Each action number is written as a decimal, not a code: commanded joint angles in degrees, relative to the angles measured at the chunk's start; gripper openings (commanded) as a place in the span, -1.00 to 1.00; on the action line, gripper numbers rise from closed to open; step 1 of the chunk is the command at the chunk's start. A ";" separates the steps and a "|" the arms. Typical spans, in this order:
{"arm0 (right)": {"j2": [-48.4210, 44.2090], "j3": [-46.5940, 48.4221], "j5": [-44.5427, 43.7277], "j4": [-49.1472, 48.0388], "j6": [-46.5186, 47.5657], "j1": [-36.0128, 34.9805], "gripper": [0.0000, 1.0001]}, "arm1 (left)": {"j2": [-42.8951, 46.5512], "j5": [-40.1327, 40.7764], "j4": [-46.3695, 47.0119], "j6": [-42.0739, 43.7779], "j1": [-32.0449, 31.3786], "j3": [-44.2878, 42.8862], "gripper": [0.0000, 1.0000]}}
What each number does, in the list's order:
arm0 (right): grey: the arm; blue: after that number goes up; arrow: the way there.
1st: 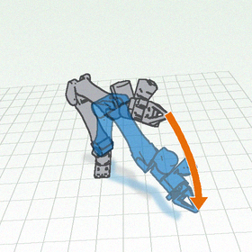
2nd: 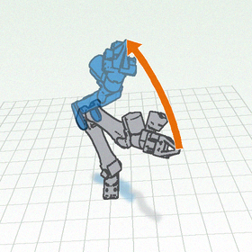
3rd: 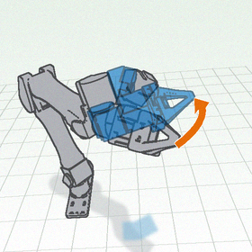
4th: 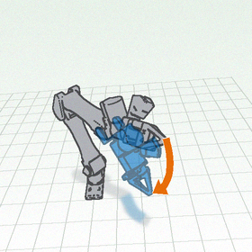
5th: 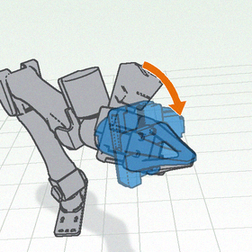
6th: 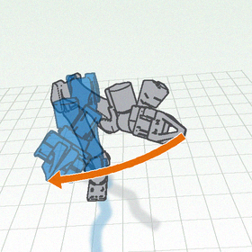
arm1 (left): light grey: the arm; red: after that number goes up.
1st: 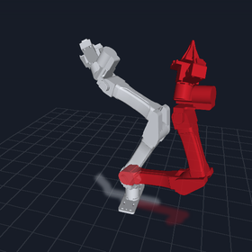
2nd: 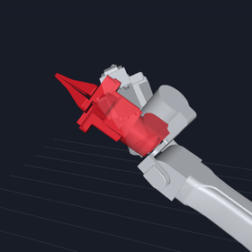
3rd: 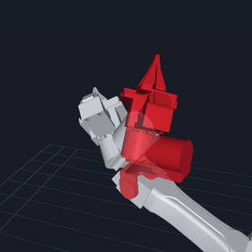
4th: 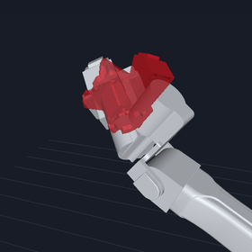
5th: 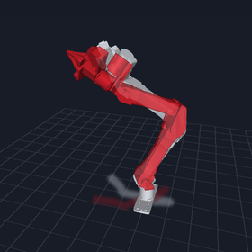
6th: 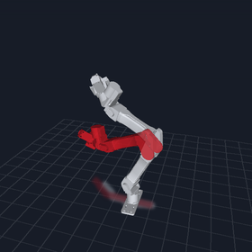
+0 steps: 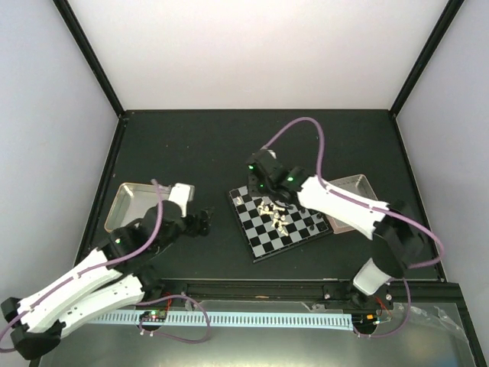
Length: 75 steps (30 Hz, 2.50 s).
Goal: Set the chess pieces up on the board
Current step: Place the chess piece on the chessboard, then pick up the chess piece from the chessboard.
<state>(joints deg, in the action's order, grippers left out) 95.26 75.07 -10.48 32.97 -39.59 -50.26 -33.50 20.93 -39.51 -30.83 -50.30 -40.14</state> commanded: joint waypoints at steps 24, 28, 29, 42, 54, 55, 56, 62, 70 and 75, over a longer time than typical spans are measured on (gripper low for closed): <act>-29.02 -31.38 4.67 -10.13 -4.79 12.57 -0.25 | -76.88 -17.17 -2.93 17.30 8.19 -47.04 -0.19; -28.47 -32.46 6.14 -10.92 -4.25 13.34 -0.27 | -80.27 -18.77 -3.97 19.14 9.69 -49.71 -0.21; -28.29 -32.66 6.55 -11.10 -4.14 13.53 -0.27 | -80.97 -19.28 -4.19 19.97 10.16 -50.14 -0.21; -27.08 -33.21 7.82 -11.79 -4.25 14.27 -0.31 | -88.15 -26.37 -8.45 25.37 13.09 -55.53 -0.26; -26.65 -33.54 8.26 -11.87 -5.01 14.27 -0.34 | -89.79 -27.81 -9.39 26.01 13.78 -55.84 -0.69; -26.71 -33.62 8.40 -11.92 -5.05 14.30 -0.34 | -89.77 -27.79 -9.24 25.92 13.81 -55.65 -0.70; -26.72 -33.71 8.52 -12.00 -5.05 14.24 -0.34 | -89.75 -27.77 -9.19 25.83 13.87 -55.52 -0.67; -27.11 -34.14 8.55 -12.18 -5.14 14.30 -0.34 | -90.38 -28.20 -9.02 26.45 13.92 -55.65 -0.54; -26.93 -34.88 8.70 -12.82 -5.38 14.26 -0.34 | -92.11 -28.78 -8.92 27.08 14.18 -56.57 -0.54; -27.06 -34.98 9.61 -13.29 -5.25 14.29 -0.34 | -91.13 -29.00 -8.32 27.25 14.25 -56.01 -0.71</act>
<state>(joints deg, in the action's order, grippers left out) 68.31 40.62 -1.96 21.71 -44.29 -36.32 -123.66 -7.16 -47.09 -4.51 -36.45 -95.57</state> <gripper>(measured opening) 0.331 0.171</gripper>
